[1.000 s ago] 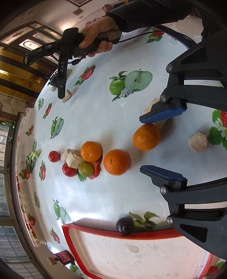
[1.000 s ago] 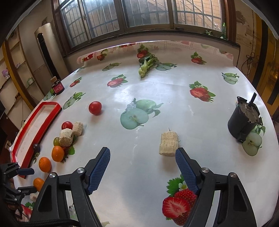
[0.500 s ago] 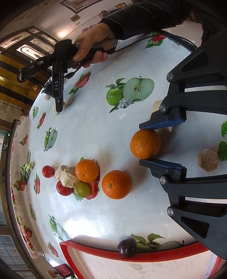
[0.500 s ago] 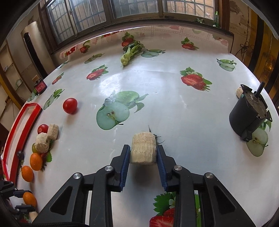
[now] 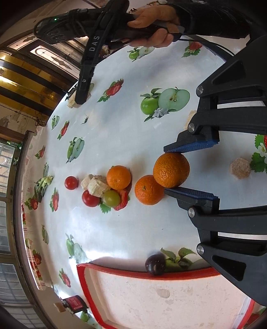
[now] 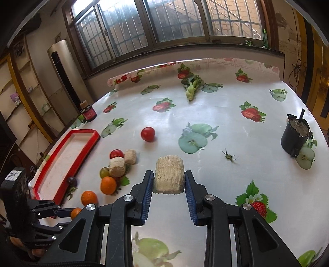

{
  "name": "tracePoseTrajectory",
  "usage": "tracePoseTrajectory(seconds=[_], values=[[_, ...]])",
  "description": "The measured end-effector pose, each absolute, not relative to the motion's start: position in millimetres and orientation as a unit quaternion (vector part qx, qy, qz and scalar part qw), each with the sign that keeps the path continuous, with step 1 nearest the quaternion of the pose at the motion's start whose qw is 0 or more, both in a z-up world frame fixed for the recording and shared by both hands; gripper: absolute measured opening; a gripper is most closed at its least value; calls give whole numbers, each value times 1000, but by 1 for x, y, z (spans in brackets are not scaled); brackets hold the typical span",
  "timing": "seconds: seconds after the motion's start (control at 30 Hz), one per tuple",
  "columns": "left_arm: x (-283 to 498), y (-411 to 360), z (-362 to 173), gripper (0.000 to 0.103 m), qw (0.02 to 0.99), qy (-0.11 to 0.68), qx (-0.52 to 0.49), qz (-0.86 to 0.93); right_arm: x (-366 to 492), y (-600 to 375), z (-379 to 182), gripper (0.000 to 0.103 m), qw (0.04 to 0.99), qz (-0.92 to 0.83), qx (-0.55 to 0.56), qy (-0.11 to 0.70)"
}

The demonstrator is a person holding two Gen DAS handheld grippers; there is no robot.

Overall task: Organize fruits
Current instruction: 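Carry the orange and the cream cube over the red-rimmed tray with both grippers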

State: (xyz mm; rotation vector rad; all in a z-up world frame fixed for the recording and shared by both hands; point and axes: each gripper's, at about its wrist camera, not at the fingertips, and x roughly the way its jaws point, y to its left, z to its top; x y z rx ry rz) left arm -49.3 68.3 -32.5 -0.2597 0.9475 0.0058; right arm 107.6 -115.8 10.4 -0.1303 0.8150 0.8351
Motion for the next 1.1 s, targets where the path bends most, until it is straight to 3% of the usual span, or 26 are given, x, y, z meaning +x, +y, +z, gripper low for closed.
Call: tracePoseTrajectory(seconds=[1.1], values=[[-139,126,16,30,906,378,-148,123,13,-30,35,31,770,515,-123,355]])
